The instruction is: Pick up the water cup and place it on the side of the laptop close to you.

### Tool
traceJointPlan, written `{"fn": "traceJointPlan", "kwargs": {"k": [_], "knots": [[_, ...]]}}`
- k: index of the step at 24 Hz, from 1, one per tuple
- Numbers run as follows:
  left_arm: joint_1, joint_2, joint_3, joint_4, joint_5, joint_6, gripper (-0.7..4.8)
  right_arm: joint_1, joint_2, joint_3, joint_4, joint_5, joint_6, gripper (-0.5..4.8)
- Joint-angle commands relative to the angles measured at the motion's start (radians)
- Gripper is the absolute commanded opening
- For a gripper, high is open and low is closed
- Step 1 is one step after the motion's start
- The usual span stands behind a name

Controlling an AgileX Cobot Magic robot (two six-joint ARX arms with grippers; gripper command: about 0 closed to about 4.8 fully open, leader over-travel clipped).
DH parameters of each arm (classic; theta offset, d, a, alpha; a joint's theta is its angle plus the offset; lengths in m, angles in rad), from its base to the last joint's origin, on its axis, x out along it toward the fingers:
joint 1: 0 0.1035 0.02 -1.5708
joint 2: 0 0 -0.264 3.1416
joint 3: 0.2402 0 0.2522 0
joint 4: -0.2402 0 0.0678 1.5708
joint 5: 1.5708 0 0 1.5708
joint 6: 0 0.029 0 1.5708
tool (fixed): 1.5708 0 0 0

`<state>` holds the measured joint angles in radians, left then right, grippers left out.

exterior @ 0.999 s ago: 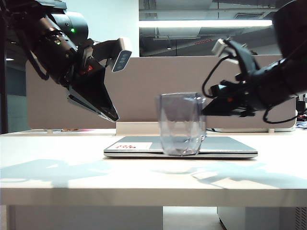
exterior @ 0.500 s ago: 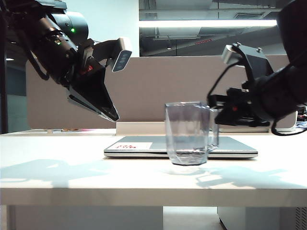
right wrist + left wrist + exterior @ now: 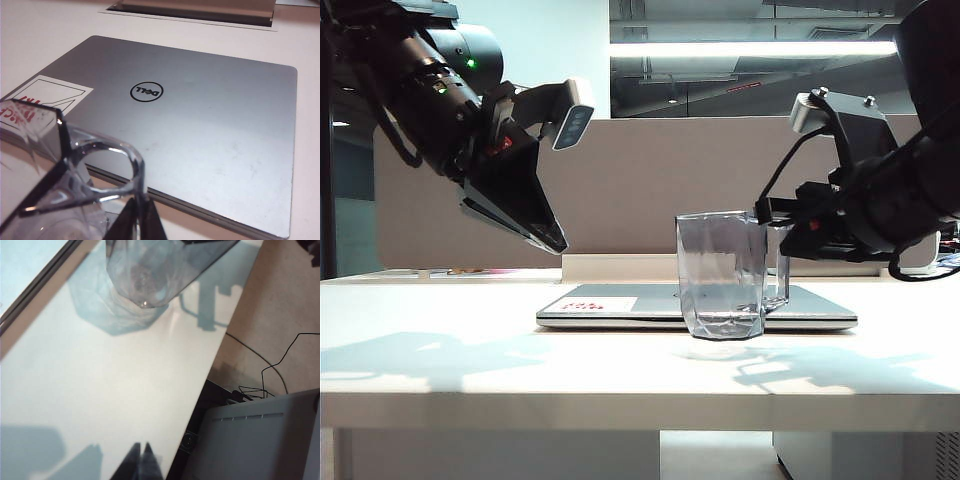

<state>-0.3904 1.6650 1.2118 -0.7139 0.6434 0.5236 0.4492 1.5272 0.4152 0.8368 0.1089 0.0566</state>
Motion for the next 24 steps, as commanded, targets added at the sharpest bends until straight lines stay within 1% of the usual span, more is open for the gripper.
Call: {"fn": "traceJointPlan", "kwargs": {"k": [1,9,12,18,22,24], "knots": [[-0.001,-0.005,0.002,0.013,0.006,0.003,-0.06,0.000,-0.003,0.002,-0.007,0.002,0.026,-0.02],[-0.001,-0.005,0.002,0.017,0.006,0.003,-0.06,0.000,-0.003,0.002,-0.010,0.001,0.026,-0.02],[-0.001,-0.005,0.002,0.022,0.006,0.001,-0.06,0.000,0.019,0.002,0.007,-0.017,0.029,-0.02],[-0.001,-0.005,0.002,0.021,0.004,0.000,-0.06,0.000,0.061,0.002,0.058,-0.018,0.049,-0.02],[-0.001,-0.005,0.002,0.022,0.004,0.000,-0.06,0.000,0.072,0.000,0.051,-0.022,0.048,0.00],[-0.001,-0.005,0.002,0.022,0.004,0.000,-0.06,0.000,0.072,-0.001,0.058,-0.022,0.048,0.22]]}}
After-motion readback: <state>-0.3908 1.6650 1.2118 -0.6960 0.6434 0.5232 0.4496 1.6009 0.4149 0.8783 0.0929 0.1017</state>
